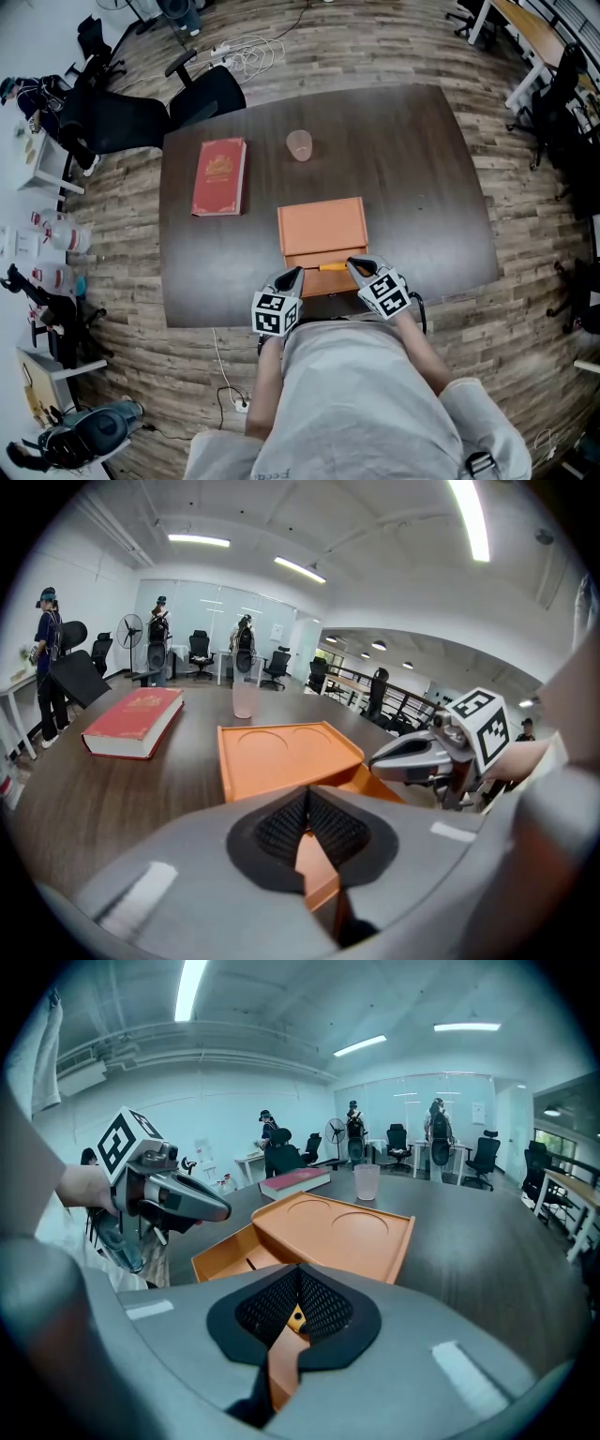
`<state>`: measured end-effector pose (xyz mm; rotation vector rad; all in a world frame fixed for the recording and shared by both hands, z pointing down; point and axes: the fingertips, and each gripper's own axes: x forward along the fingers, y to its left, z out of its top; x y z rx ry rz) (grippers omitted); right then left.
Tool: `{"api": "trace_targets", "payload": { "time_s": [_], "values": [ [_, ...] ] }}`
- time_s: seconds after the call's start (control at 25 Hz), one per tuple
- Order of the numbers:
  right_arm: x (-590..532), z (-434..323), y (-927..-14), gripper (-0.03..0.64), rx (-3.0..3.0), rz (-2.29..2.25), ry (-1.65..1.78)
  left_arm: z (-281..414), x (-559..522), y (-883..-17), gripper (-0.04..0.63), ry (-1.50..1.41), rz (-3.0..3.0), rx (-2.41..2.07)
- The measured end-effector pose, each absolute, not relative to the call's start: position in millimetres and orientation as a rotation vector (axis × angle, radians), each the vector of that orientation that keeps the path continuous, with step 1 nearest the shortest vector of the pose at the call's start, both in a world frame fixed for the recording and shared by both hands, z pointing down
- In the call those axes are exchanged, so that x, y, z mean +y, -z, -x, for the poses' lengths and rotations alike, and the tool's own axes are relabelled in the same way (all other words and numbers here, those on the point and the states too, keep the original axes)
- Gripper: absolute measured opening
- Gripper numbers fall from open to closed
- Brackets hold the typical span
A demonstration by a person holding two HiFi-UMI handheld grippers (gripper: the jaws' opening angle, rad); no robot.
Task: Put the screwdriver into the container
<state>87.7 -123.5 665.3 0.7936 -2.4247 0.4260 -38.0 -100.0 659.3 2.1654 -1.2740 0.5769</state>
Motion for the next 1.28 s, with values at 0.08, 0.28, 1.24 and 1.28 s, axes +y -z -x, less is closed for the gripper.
{"api": "trace_targets", "payload": {
  "time_s": [0.08,0.28,1.24,1.28],
  "values": [
    [-122.7,-87.3,-665.4,0.002,-2.422,-0.794,-0.422,38.7,-99.4,-658.5,0.055,-0.578,-2.167,-1.275],
    [-120.9,-87.1,-664.8,0.002,-2.414,-0.790,-0.412,38.9,-98.4,-657.3,0.055,-0.577,-2.171,-1.273],
    [-113.2,-90.4,-671.1,0.002,-2.395,-0.765,-0.404,36.5,-95.2,-659.3,0.055,-0.581,-2.170,-1.276],
    [-112.5,-90.4,-671.0,0.002,-2.398,-0.764,-0.404,35.9,-94.9,-659.7,0.055,-0.582,-2.171,-1.276]
  ]
}}
